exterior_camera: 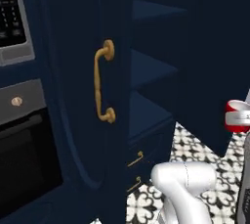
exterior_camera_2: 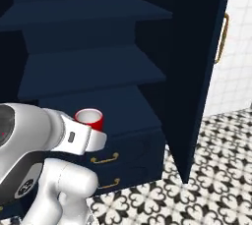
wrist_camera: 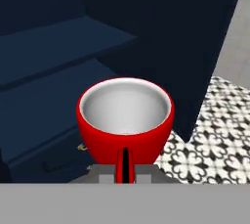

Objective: Pick the kettle from the counter and place it on the tray. Then pick the mug from the cabinet and place it on the tray. Then close the cabinet doors.

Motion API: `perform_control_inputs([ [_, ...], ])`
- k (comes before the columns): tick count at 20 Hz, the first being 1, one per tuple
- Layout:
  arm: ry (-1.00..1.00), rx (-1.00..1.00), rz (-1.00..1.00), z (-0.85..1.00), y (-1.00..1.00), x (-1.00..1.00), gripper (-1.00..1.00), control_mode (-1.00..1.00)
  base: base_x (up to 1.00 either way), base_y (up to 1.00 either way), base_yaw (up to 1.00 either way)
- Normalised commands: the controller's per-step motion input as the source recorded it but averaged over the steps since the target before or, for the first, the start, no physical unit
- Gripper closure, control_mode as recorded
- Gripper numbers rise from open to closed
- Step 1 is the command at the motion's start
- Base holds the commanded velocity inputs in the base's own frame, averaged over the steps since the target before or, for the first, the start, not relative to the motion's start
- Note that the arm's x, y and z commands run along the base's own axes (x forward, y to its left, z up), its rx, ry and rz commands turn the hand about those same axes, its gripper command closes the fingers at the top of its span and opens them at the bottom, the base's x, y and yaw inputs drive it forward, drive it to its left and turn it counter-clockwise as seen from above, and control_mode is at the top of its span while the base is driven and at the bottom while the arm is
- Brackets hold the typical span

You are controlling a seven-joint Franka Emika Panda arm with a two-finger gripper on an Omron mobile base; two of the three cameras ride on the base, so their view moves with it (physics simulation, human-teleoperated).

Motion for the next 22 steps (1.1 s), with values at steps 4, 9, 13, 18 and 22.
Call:
perform_control_inputs([
  [4, 0.0, 0.0, 0.0, 0.0, 0.0, 0.0, 1.0, 1.0, -0.49, 0.03, -0.84],
  [9, 0.0, 0.0, 0.0, 0.0, 0.0, 0.0, 1.0, 1.0, -0.43, 0.03, -0.87],
  [13, 0.0, 0.0, 0.0, 0.0, 0.0, 0.0, 1.0, 1.0, -0.35, 0.02, -0.87],
  [18, 0.0, 0.0, 0.0, 0.0, 0.0, 0.0, 1.0, 1.0, -0.1, 0.0, -0.8],
  [22, 0.0, 0.0, 0.0, 0.0, 0.0, 0.0, 1.0, 1.0, 0.03, 0.06, -0.73],
])
